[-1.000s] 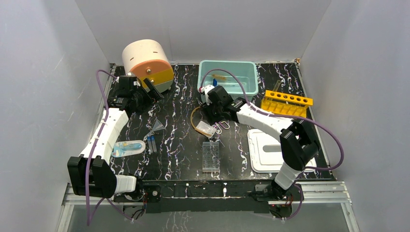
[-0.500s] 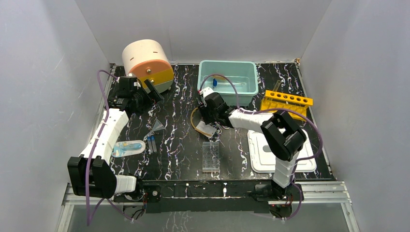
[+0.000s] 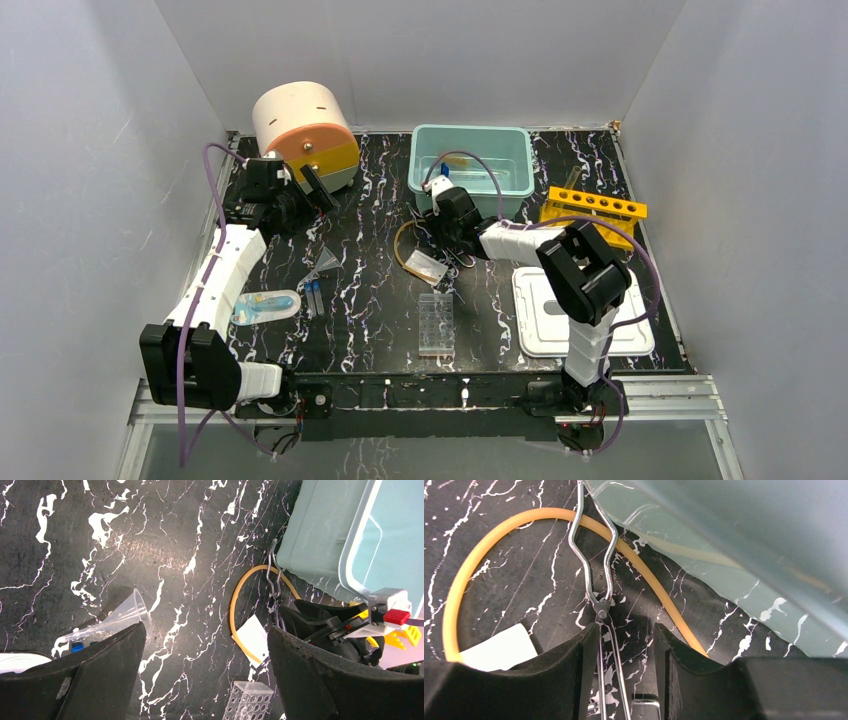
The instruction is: Organize the chemistry lab equipment
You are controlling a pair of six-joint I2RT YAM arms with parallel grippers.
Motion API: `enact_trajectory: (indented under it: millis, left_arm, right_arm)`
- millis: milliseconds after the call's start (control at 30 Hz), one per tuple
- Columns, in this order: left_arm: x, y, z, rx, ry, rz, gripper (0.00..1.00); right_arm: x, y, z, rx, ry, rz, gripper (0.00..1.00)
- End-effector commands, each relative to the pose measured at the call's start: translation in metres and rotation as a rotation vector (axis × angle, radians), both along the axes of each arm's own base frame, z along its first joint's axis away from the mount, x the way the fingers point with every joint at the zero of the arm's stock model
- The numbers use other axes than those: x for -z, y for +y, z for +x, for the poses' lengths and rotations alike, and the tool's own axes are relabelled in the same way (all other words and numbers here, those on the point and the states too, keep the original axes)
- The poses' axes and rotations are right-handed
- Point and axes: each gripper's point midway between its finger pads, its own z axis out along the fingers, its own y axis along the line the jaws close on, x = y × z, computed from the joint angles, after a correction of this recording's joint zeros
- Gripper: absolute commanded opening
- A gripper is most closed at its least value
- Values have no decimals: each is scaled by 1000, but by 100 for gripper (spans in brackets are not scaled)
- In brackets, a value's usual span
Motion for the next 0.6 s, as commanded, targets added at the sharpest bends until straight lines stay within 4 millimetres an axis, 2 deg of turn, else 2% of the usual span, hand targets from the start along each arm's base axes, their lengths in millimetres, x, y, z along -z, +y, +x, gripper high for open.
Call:
enact_trajectory:
  millis: [0,133,400,567]
  left_arm:
    - [-8,-2,0,22,-23,4,91]
    - [-8,0,0,16,-20,11,91]
    - [-9,1,0,8,-19,13,91]
    - [-9,0,0,7,-19,9,91]
  right_arm:
    - [-1,10,8,-61,-54,1,51]
    - [1,16,4,-123,-47,0,47]
    - [4,25,-7,-188,-3,31,47]
    - [13,28,-13,-230,29,22,45]
